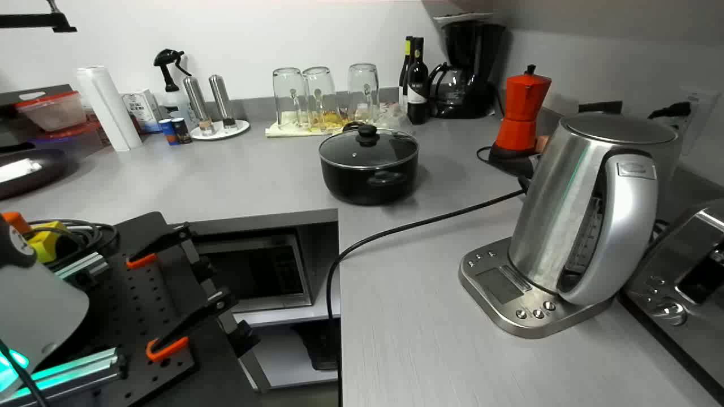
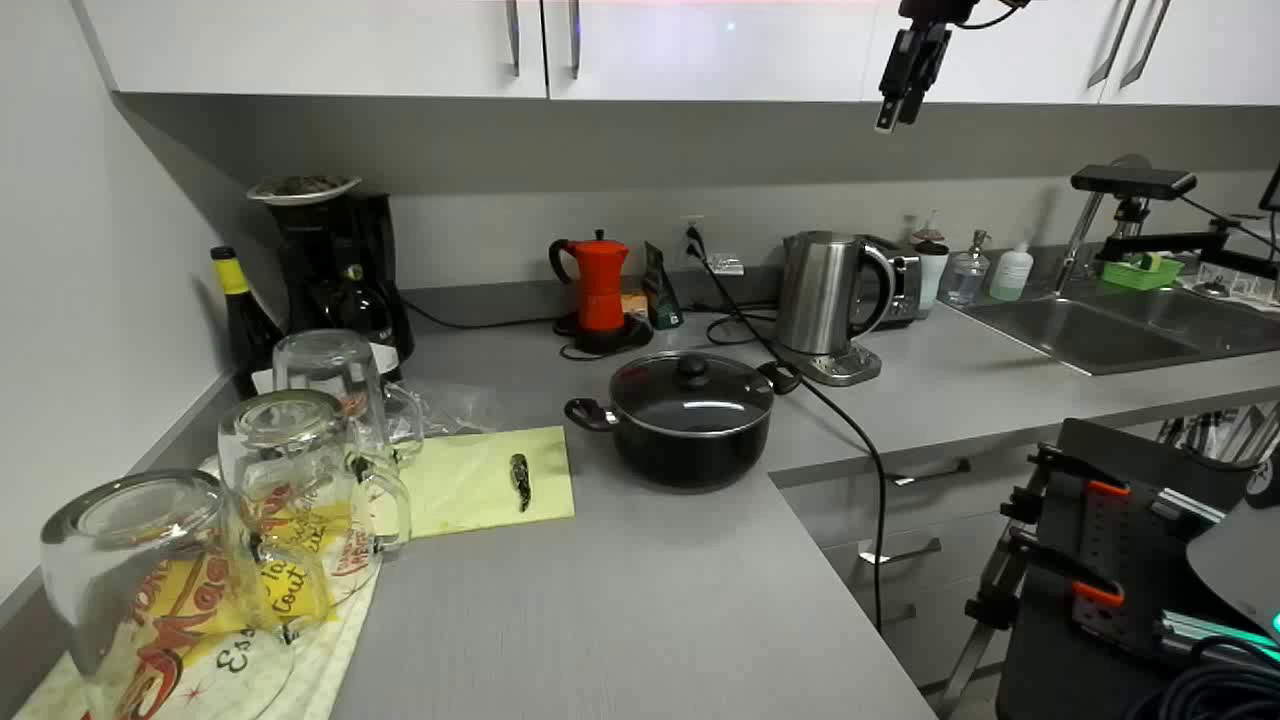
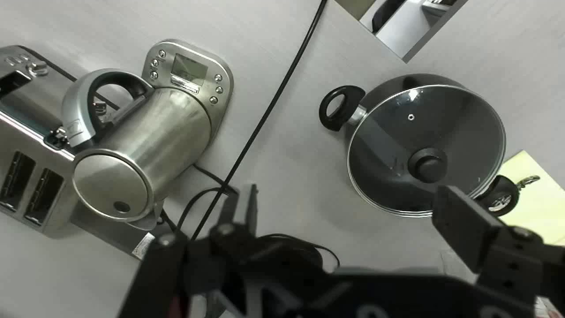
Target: Remove the lid from the pot
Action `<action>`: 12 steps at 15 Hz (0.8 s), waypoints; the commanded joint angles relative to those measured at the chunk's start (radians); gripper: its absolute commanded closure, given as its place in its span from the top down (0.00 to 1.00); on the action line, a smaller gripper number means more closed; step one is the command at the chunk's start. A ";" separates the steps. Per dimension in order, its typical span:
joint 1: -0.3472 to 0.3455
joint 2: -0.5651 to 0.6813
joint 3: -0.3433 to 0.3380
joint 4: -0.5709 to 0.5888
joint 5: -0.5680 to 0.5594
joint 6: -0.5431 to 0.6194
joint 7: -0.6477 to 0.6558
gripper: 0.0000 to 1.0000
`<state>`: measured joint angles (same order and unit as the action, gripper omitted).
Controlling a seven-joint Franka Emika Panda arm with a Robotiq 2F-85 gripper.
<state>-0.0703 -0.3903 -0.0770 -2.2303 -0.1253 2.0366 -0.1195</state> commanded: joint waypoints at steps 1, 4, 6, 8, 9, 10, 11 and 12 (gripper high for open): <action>0.002 0.000 -0.001 0.002 0.000 -0.002 0.001 1.00; 0.002 0.000 -0.001 0.002 0.000 -0.002 0.001 1.00; 0.002 0.000 -0.001 0.002 0.000 -0.002 0.001 1.00; 0.002 0.000 -0.001 0.002 0.000 -0.002 0.001 1.00; 0.005 0.013 -0.001 0.010 0.002 -0.006 -0.008 1.00; 0.011 0.036 0.002 0.023 0.000 -0.007 -0.014 1.00; 0.015 0.054 0.006 0.033 -0.001 -0.006 -0.017 1.00; 0.026 0.085 0.009 0.049 0.005 -0.007 -0.032 1.00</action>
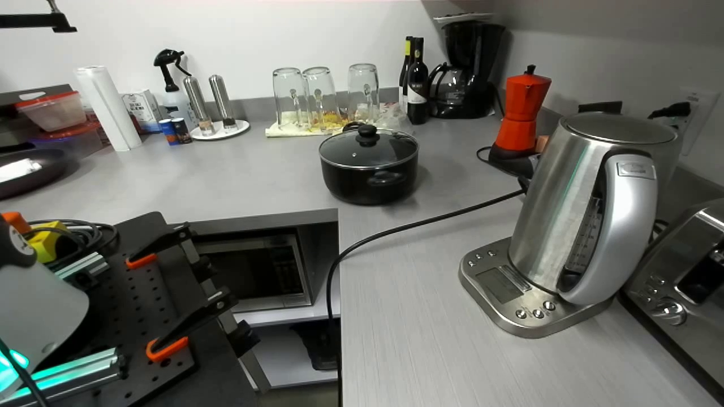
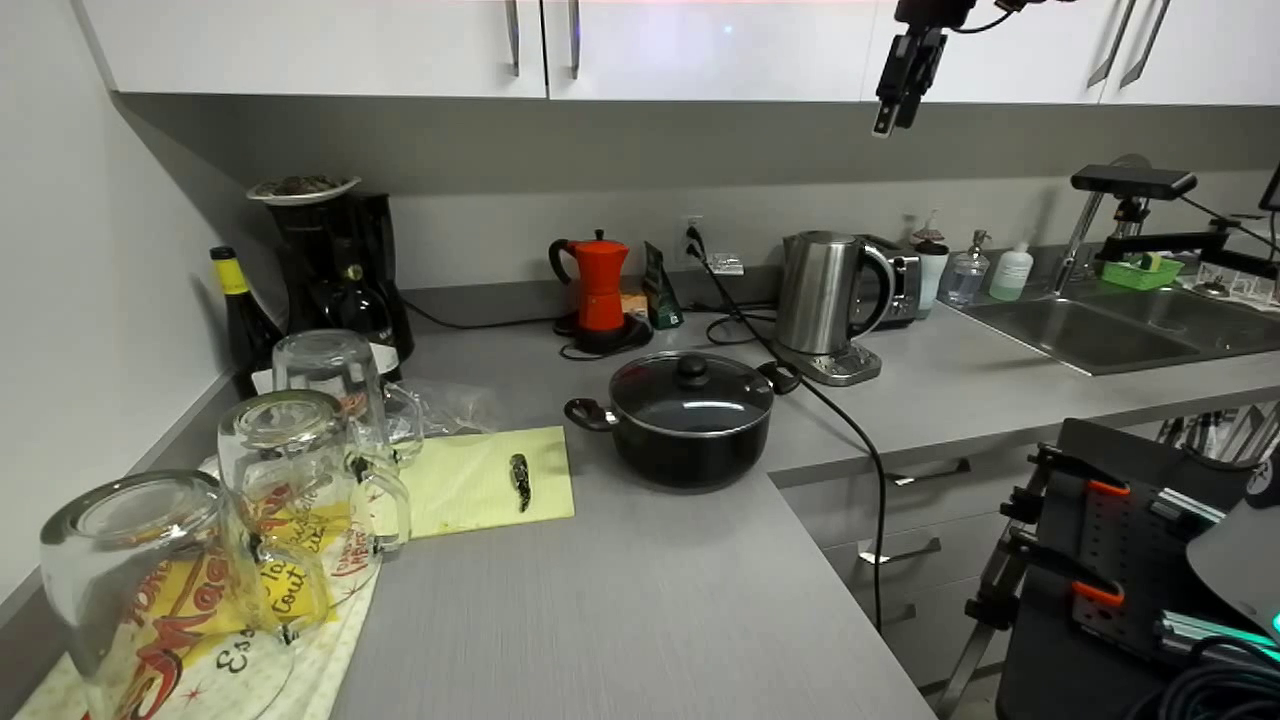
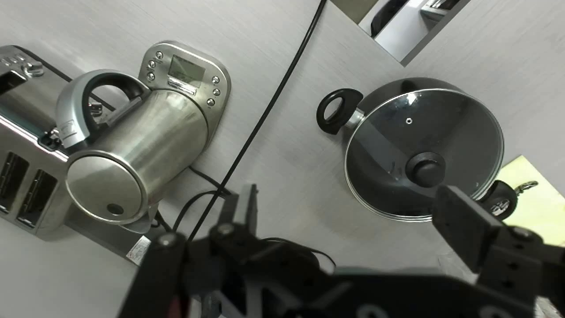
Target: Remove the lid from the pot
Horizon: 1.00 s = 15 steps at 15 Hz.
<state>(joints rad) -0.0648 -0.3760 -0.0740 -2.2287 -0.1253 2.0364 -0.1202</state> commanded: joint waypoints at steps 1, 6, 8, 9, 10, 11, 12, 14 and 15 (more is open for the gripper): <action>0.028 0.095 0.009 0.060 0.007 -0.007 -0.042 1.00; 0.075 0.264 0.022 0.159 0.046 -0.010 -0.145 1.00; 0.084 0.341 0.029 0.209 0.067 -0.009 -0.194 1.00; 0.086 0.382 0.036 0.238 0.073 -0.009 -0.210 1.00; 0.087 0.422 0.042 0.268 0.084 -0.013 -0.239 1.00; 0.087 0.465 0.051 0.298 0.090 -0.012 -0.256 1.00; 0.085 0.506 0.061 0.328 0.095 -0.014 -0.275 1.00; 0.081 0.585 0.080 0.390 0.092 -0.020 -0.304 1.00; 0.079 0.620 0.089 0.418 0.089 -0.021 -0.315 1.00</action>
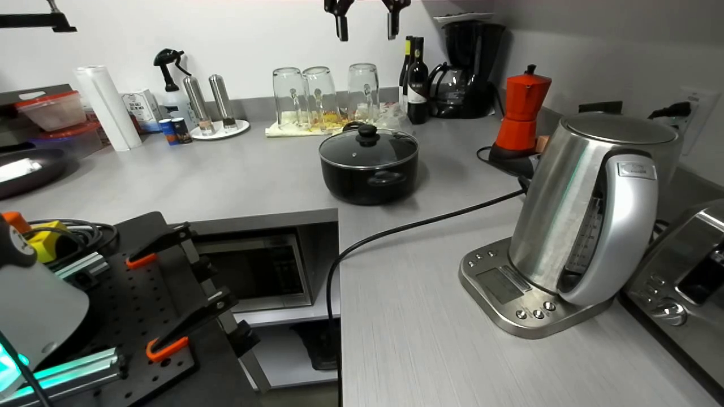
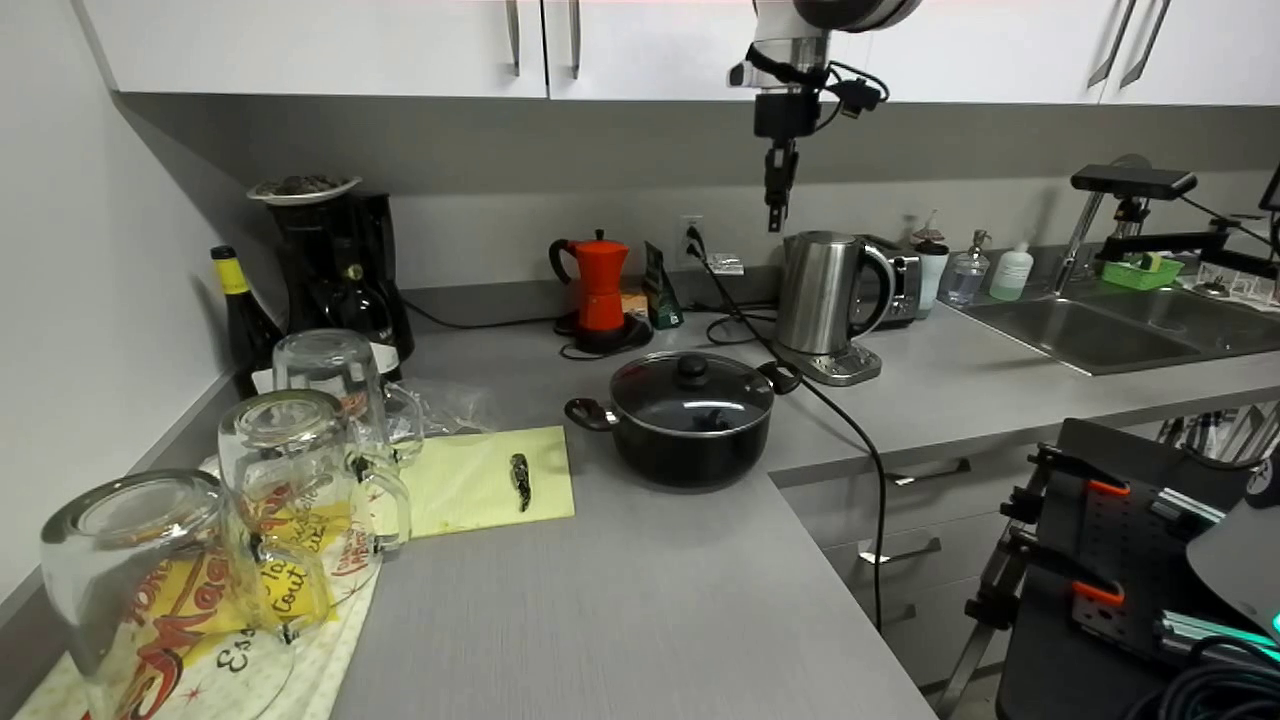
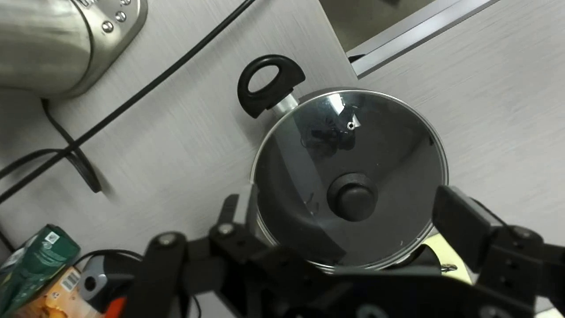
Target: Remove the lid from the pot
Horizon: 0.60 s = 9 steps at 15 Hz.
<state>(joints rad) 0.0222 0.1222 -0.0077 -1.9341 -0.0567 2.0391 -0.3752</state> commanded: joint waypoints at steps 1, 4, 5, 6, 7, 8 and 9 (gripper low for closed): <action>-0.009 0.161 0.032 0.154 0.013 -0.021 -0.068 1.00; -0.006 0.266 0.053 0.242 -0.011 -0.034 -0.072 1.00; -0.006 0.300 0.061 0.269 -0.014 -0.038 -0.079 1.00; -0.006 0.329 0.066 0.295 -0.019 -0.046 -0.081 1.00; -0.005 0.356 0.072 0.317 -0.022 -0.052 -0.088 1.00; -0.005 0.379 0.077 0.337 -0.026 -0.058 -0.093 1.00; -0.003 0.403 0.081 0.356 -0.033 -0.065 -0.094 1.00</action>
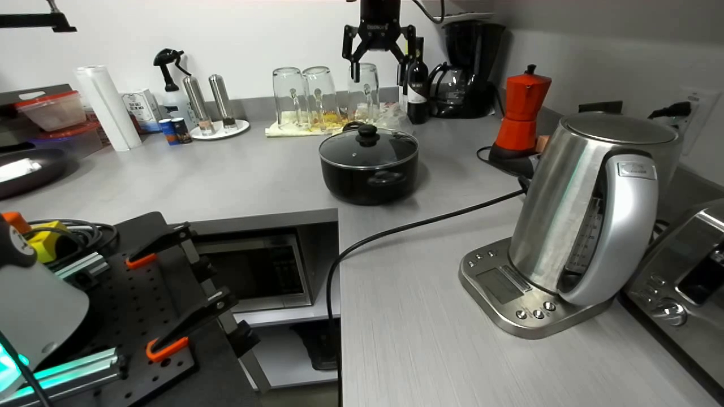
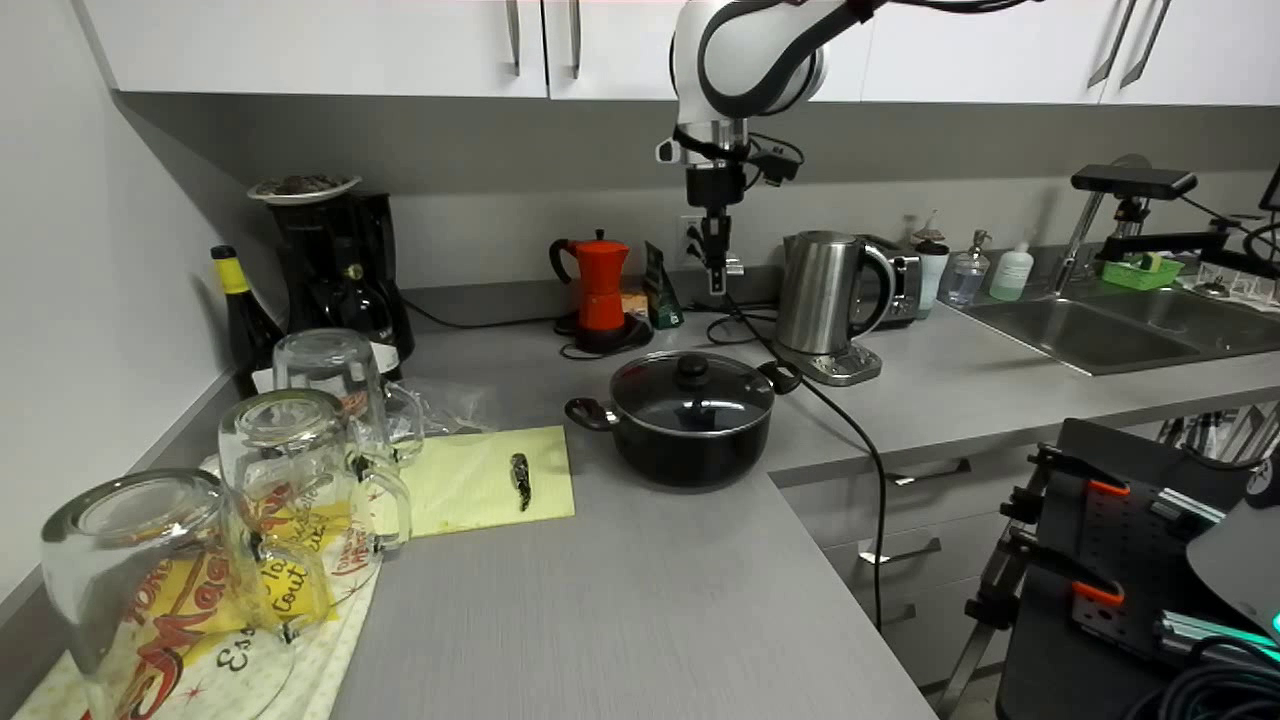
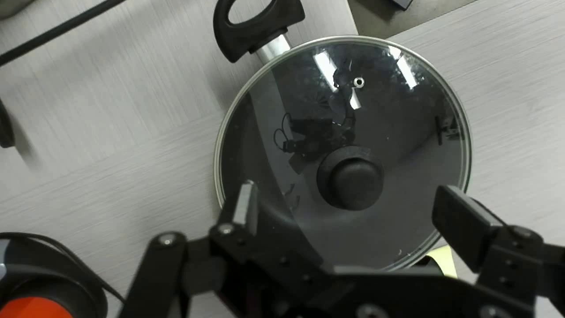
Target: Remove the lid from the pot
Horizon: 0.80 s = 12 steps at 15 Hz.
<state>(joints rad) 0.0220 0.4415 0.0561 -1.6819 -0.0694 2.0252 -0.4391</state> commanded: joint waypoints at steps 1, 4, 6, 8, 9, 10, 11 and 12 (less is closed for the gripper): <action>-0.001 0.105 0.020 0.121 -0.027 -0.057 -0.033 1.00; -0.001 0.159 0.031 0.167 -0.042 -0.070 -0.055 1.00; 0.000 0.192 0.041 0.193 -0.043 -0.079 -0.072 1.00; 0.003 0.217 0.048 0.211 -0.047 -0.091 -0.083 1.00; 0.005 0.230 0.052 0.218 -0.048 -0.094 -0.087 1.00; 0.007 0.241 0.056 0.223 -0.049 -0.095 -0.093 1.00; 0.009 0.252 0.059 0.228 -0.050 -0.097 -0.096 1.00; 0.012 0.264 0.063 0.231 -0.051 -0.096 -0.098 1.00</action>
<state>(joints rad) 0.0284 0.6573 0.1062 -1.5074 -0.1049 1.9637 -0.5124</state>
